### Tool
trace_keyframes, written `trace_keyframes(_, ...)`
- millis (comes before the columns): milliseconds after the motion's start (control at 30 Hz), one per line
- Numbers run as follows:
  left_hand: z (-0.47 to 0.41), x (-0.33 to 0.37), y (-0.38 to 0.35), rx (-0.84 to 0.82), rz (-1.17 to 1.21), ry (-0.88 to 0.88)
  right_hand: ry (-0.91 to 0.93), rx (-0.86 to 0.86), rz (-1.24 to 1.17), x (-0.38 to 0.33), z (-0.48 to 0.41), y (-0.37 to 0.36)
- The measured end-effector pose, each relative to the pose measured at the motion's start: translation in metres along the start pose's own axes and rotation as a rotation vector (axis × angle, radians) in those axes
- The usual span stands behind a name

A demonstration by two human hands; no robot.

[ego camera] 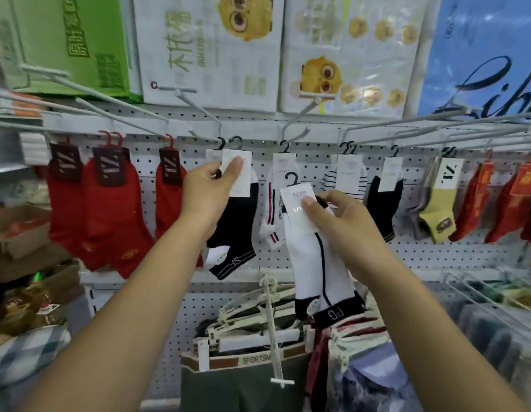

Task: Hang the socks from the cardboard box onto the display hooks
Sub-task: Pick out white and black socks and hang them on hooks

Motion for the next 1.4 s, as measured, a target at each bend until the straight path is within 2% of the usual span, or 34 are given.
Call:
trace_keyframes(300, -0.031, -0.022, 0.026, 0.036, -0.042, 0.025, -0.023, -0.004, -0.036, 0.005, -0.007, -0.003)
trace_keyframes(533, -0.029, -0.047, 0.027, -0.024, -0.005, 0.230, -0.075, -0.005, -0.079, 0.018, -0.009, -0.001)
trace_keyframes(700, -0.036, -0.059, 0.021, 0.036, -0.016, 0.298, -0.109, -0.012, -0.120, 0.023, -0.009, -0.001)
trace_keyframes(867, -0.032, -0.070, 0.013, 0.180, -0.174, 0.317, -0.100, 0.013, -0.116, 0.028, -0.010, 0.005)
trace_keyframes(1000, 0.007, -0.080, -0.008, 0.306, -0.504, 0.455, -0.085, 0.035, -0.142, 0.036, -0.015, 0.017)
trace_keyframes(1033, 0.017, -0.078, -0.015, 0.354, -0.552, 0.442, -0.083, 0.042, -0.142, 0.037, -0.016, 0.020)
trace_keyframes(1100, 0.034, -0.074, -0.030, 0.408, -0.520, 0.292, -0.088, 0.056, -0.135, 0.043, -0.020, 0.028)
trace_keyframes(1233, 0.051, -0.059, -0.070, 0.227, -0.330, 0.052, -0.085, 0.077, -0.120, 0.054, -0.026, 0.047)
trace_keyframes(1400, 0.048, -0.033, -0.103, 0.163, -0.239, -0.020, -0.081, 0.046, -0.134, 0.059, -0.032, 0.067)
Point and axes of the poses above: each hand's wrist, its own z-axis away from the middle knuckle, its own y-axis out of the back of the hand, x = y × z, the point moved 2 cm from there along -z, towards the middle knuckle, and after that the axes turned 15 degrees about -y, right-handed, at the moved point
